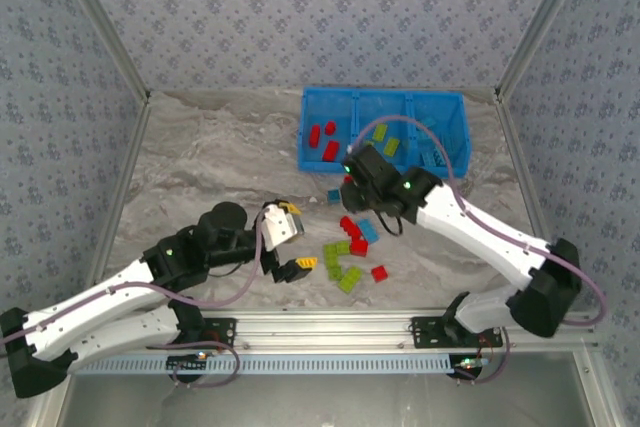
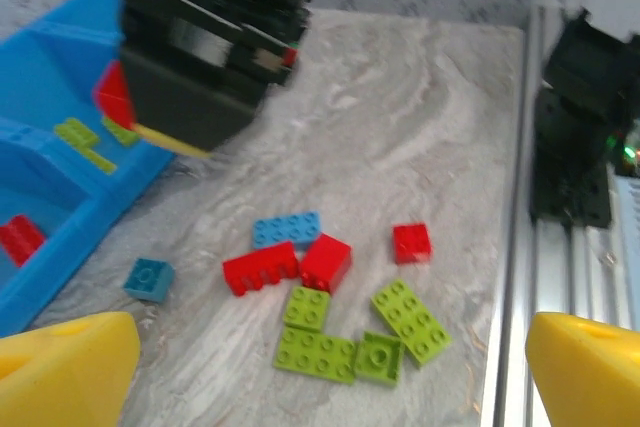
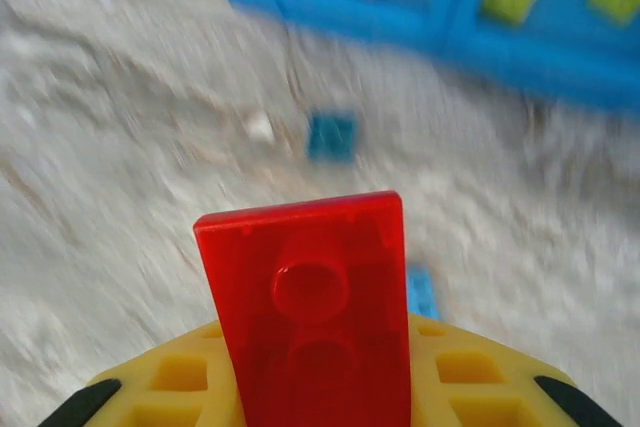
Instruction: Sort the legos into containers by color
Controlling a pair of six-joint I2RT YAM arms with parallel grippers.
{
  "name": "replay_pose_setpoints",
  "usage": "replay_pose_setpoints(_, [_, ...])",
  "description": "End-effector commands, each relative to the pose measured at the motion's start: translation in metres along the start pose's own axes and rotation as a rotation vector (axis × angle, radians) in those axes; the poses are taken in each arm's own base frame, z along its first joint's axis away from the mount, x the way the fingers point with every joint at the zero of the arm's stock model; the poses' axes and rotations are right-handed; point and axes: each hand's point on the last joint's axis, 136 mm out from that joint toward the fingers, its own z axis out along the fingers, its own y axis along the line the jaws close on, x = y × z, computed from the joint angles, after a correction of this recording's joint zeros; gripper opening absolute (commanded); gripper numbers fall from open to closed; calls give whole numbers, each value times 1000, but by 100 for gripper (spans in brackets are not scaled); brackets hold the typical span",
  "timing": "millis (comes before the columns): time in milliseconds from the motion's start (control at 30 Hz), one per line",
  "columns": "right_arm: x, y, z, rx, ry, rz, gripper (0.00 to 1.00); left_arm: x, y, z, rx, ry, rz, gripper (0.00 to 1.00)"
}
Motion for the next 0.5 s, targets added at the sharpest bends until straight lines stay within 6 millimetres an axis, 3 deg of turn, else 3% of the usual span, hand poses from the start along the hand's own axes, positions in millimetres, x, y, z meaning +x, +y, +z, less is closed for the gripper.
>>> replay_pose_setpoints(0, [-41, 6, 29, 73, -24, -99, 26, -29, 44, -8, -242, -69, -186, 99])
replay_pose_setpoints(133, [-83, -2, 90, 142, -16, -63, 26, -14, 71, -17, -417, 69, -249, 99])
replay_pose_setpoints(333, [-101, -19, 166, 206, 61, -36, 27, 11, 90, -34, -570, 84, -400, 99])
replay_pose_setpoints(467, [-111, -24, 197, 179, 69, -51, 36, 28, 95, -43, -629, 97, -467, 99])
